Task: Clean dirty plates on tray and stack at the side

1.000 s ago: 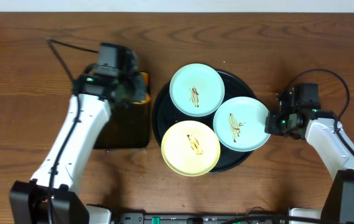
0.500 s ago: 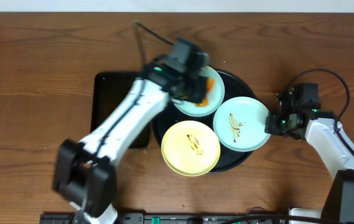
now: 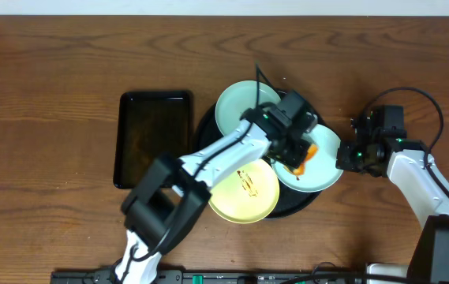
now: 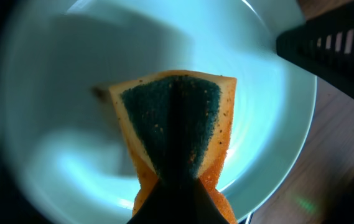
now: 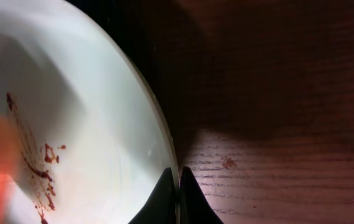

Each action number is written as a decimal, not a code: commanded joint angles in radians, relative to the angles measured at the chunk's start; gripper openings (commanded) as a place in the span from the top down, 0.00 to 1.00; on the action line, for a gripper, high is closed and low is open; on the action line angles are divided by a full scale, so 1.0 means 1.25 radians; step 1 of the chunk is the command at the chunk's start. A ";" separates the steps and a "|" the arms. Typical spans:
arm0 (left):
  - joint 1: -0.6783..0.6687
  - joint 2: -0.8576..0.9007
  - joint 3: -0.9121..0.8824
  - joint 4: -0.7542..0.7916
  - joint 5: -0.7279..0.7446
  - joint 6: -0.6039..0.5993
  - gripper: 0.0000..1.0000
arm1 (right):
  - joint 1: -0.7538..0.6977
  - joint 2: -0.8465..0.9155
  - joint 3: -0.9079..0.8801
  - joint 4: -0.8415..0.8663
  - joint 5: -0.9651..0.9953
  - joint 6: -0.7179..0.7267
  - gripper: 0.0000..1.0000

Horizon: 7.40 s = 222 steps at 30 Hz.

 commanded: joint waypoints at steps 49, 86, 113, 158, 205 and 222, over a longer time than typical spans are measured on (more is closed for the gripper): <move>-0.023 0.059 0.013 0.031 -0.280 -0.015 0.92 | -0.002 0.005 -0.005 -0.025 -0.001 -0.006 0.99; 0.185 -0.182 0.015 -0.142 -0.217 -0.006 0.93 | -0.002 0.005 -0.005 0.000 -0.016 -0.006 0.72; 0.588 -0.192 0.015 -0.357 -0.303 -0.039 0.93 | 0.016 -0.143 0.063 -0.045 0.105 -0.040 0.99; 0.611 -0.192 0.015 -0.362 -0.294 -0.049 0.92 | 0.515 -0.233 0.068 0.076 0.886 -0.069 0.99; 0.602 -0.192 0.015 -0.308 -0.180 0.007 0.93 | -0.165 -0.099 0.123 0.066 -0.099 0.026 0.68; 0.391 -0.190 0.015 -0.146 -0.150 0.085 0.93 | 0.212 0.081 0.263 0.072 -0.147 -0.010 0.60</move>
